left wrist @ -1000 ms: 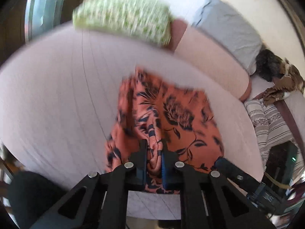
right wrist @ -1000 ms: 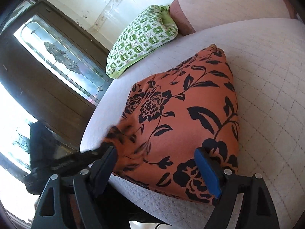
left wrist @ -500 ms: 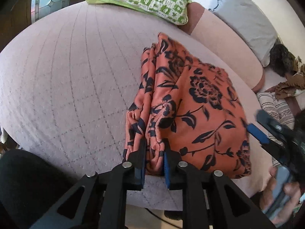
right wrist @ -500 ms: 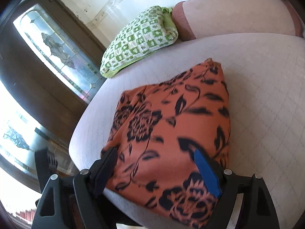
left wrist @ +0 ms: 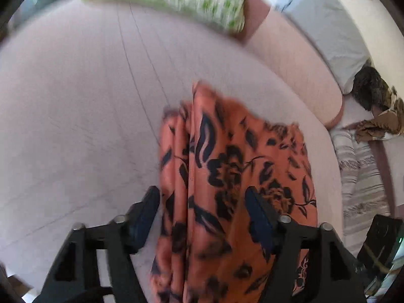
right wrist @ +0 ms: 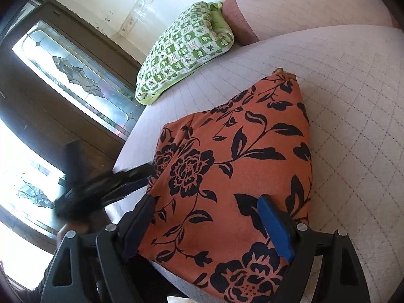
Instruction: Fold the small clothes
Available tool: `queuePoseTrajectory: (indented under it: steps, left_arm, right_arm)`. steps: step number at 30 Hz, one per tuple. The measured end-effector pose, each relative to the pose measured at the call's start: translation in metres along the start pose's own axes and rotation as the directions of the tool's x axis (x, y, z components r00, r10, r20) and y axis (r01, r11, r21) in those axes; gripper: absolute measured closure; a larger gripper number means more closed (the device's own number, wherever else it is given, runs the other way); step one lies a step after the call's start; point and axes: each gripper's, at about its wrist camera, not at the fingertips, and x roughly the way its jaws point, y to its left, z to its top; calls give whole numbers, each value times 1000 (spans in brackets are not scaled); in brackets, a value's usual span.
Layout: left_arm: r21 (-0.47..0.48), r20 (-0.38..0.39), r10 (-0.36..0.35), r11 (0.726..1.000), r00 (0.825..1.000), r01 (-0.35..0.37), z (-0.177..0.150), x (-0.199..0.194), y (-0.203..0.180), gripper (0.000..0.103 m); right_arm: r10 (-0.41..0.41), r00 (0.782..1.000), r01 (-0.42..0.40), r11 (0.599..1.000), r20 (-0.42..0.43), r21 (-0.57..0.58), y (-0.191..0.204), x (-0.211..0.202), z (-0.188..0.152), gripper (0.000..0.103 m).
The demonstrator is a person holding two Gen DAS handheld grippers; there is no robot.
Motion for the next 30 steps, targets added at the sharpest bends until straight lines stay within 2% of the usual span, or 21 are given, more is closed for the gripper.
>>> queuePoseTrajectory:
  steps: [1, 3, 4, 5, 7, 8, 10, 12, 15, 18, 20, 21, 22, 23, 26, 28, 29, 30]
  left_arm:
    - [6, -4, -6, 1000, 1000, 6, -1, 0, 2, 74]
    - [90, 81, -10, 996, 997, 3, -7, -18, -10, 82]
    - [149, 157, -8, 989, 988, -16, -16, -34, -19, 82]
    - [136, 175, -16, 991, 984, -8, -21, -36, -15, 82]
    - [50, 81, 23, 998, 996, -27, -20, -7, 8, 81]
    - [32, 82, 1, 999, 997, -3, -20, -4, 15, 78]
    - [72, 95, 11, 997, 995, -18, -21, -11, 9, 78]
    - [126, 102, 45, 990, 994, -58, -22, -8, -1, 76]
    - [83, 91, 6, 996, 996, -13, -19, -5, 8, 73]
    - [75, 87, -4, 997, 996, -2, -15, -2, 9, 72]
    - [85, 90, 5, 996, 996, -13, -16, -2, 7, 71]
    - [83, 91, 5, 996, 996, -13, -16, 0, 6, 71]
    - [79, 90, 3, 997, 996, -10, -17, 0, 7, 71]
    - [79, 89, 5, 997, 996, -12, -17, 0, 8, 71]
    - [73, 92, 4, 997, 996, -11, -14, -3, 13, 66]
    - [70, 95, -3, 998, 996, -3, -12, -4, 17, 65]
    - [69, 93, 1, 998, 996, -7, -11, -3, 16, 64]
    - [74, 93, 9, 997, 996, -16, -12, -3, 15, 64]
  right_arm:
    - [8, 1000, -8, 1000, -2, 3, -1, -2, 1, 17]
    - [19, 1000, -19, 1000, 7, 13, -4, -9, 4, 17]
    - [30, 999, -31, 999, 24, 22, -9, -15, 7, 17]
    - [36, 999, -38, 999, 40, 32, -14, -21, 10, 17]
    - [14, 998, -19, 997, 65, 69, -30, -29, 18, 17]
    - [4, 998, -10, 996, 68, 88, -39, -30, 22, 17]
    - [-10, 998, 0, 988, 65, 156, -62, -31, 32, 17]
    - [16, 998, -31, 972, 65, 232, -84, -28, 37, 16]
    - [81, 996, -89, 921, 36, 379, -117, -9, 44, 16]
    - [173, 985, -163, 900, 13, 405, -121, 13, 56, 16]
    - [182, 983, -167, 890, 4, 424, -124, 28, 64, 16]
    - [187, 982, -160, 885, -19, 438, -126, 39, 66, 19]
    - [196, 978, -143, 883, -76, 446, -127, 55, 67, 28]
    - [188, 976, -119, 886, -113, 447, -125, 64, 67, 62]
    - [123, 989, -89, 936, -80, 341, -97, 48, 73, 73]
    - [48, 997, -28, 954, -60, 300, -88, 43, 74, 73]
    - [7, 994, 25, 953, -105, 301, -93, 53, 71, 73]
    - [13, 991, 31, 945, -131, 324, -100, 61, 66, 68]
